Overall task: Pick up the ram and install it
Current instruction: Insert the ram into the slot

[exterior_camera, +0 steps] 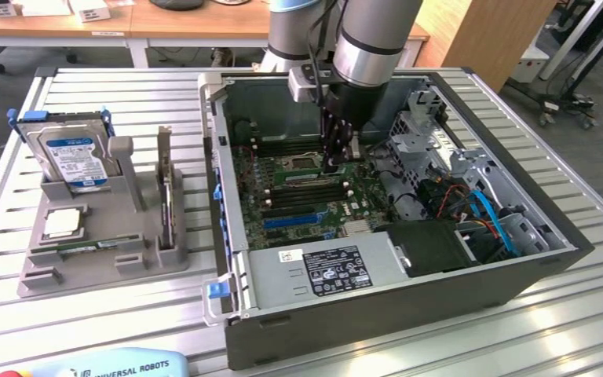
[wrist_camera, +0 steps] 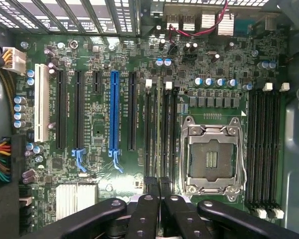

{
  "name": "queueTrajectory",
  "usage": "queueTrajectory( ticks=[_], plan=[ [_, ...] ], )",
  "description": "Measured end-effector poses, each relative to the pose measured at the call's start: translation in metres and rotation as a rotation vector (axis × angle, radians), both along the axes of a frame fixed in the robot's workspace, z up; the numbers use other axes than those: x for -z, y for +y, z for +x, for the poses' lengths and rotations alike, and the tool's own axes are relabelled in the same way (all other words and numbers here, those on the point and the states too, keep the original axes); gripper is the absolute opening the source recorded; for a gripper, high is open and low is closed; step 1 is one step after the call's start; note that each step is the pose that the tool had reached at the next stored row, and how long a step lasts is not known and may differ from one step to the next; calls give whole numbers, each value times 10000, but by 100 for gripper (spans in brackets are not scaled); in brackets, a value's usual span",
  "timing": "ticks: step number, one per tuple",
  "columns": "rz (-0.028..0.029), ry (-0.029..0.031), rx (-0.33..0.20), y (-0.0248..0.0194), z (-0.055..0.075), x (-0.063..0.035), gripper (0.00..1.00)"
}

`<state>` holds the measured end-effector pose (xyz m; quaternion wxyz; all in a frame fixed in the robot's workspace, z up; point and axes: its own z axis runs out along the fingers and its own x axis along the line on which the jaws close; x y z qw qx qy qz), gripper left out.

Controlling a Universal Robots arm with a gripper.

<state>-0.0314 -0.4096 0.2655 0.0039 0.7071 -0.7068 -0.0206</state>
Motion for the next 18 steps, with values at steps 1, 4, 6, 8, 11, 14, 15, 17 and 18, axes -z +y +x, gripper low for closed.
queueTrajectory(
  ticks=[1, 4, 6, 8, 11, 14, 15, 17, 18],
  plan=[
    [-1, 0, 0, 0, 0, 0, 11],
    [3, -1, -1, -8, -1, 1, 11],
    [2, -1, 0, -20, -3, 1, 11],
    [2, -1, 1, -22, -3, 1, 11],
    [2, -1, 0, -23, -3, 8, 11],
    [2, 0, -1, -23, -3, 51, 11],
    [1, 0, -1, -23, -3, 68, 11],
    [3, 0, 0, -23, -4, 94, 11],
    [1, 0, 0, -23, -4, 97, 11]
  ],
)
